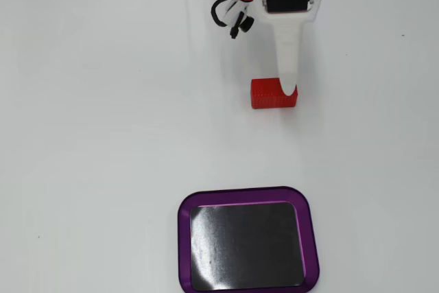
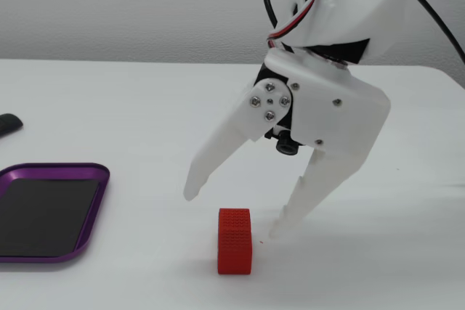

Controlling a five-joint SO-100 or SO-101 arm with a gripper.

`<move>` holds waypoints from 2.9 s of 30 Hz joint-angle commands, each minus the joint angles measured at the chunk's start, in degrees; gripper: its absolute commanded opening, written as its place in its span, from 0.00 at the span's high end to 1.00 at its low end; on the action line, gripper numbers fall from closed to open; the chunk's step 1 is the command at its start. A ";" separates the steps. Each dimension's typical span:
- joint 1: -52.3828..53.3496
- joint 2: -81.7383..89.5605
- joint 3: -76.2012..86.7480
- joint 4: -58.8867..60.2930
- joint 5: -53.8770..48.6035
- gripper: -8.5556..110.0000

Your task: Pick up the cube and place it in the box.

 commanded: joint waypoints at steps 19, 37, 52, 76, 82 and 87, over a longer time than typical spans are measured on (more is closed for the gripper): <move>5.10 -5.10 7.29 -10.99 -12.39 0.71; 4.92 -12.57 1.58 -7.47 -12.83 0.89; 5.36 9.84 1.67 -1.14 -12.92 0.93; 17.23 20.83 34.01 -60.73 -38.32 0.93; 17.14 -2.55 14.68 -60.56 -38.23 0.93; 16.52 -13.01 1.23 -55.11 -38.32 0.93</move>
